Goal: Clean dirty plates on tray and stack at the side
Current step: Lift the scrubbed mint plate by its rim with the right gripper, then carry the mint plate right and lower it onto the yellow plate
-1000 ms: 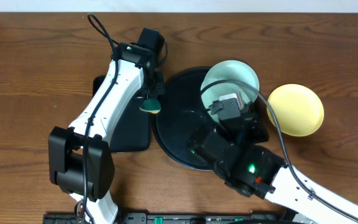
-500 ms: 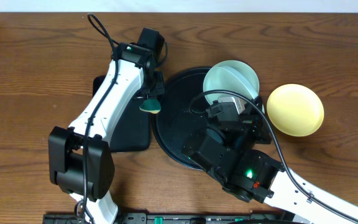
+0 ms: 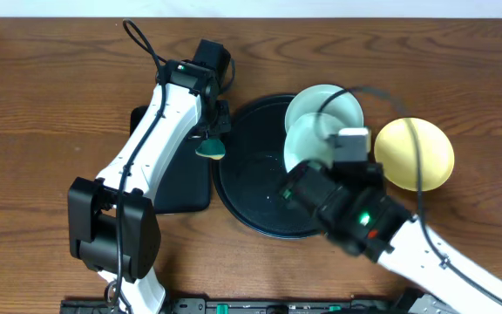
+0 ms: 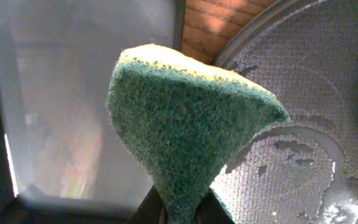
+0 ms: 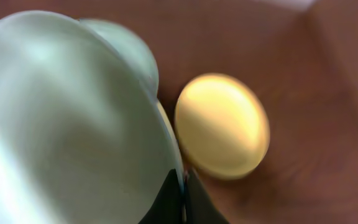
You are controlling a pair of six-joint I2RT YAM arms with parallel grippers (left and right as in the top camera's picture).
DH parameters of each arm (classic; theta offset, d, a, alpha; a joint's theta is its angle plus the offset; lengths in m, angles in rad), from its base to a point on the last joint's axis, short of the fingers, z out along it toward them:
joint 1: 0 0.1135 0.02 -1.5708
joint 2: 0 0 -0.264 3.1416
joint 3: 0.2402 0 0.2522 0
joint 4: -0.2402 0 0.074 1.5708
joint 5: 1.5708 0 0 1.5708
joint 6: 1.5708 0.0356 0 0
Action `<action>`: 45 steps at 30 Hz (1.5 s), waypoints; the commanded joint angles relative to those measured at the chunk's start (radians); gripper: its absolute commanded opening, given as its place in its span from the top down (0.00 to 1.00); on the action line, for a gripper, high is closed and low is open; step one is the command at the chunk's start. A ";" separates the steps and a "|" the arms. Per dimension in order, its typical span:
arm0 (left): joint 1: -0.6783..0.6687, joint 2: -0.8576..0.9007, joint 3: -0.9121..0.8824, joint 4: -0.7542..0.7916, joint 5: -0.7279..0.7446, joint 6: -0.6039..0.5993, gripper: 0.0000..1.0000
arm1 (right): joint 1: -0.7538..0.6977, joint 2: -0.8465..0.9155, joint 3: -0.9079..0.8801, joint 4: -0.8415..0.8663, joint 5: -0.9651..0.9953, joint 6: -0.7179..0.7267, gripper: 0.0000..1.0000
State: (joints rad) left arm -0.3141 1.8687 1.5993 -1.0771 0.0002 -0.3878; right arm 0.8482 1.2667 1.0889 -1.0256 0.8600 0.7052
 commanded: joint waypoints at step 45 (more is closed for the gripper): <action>0.006 0.007 0.014 -0.002 -0.012 0.014 0.93 | -1.307 0.325 0.010 0.198 -0.776 -0.362 0.99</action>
State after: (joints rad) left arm -0.3141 1.8687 1.5993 -1.0752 -0.0002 -0.3878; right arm -0.4450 1.5612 1.0893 -0.8478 0.0589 0.3538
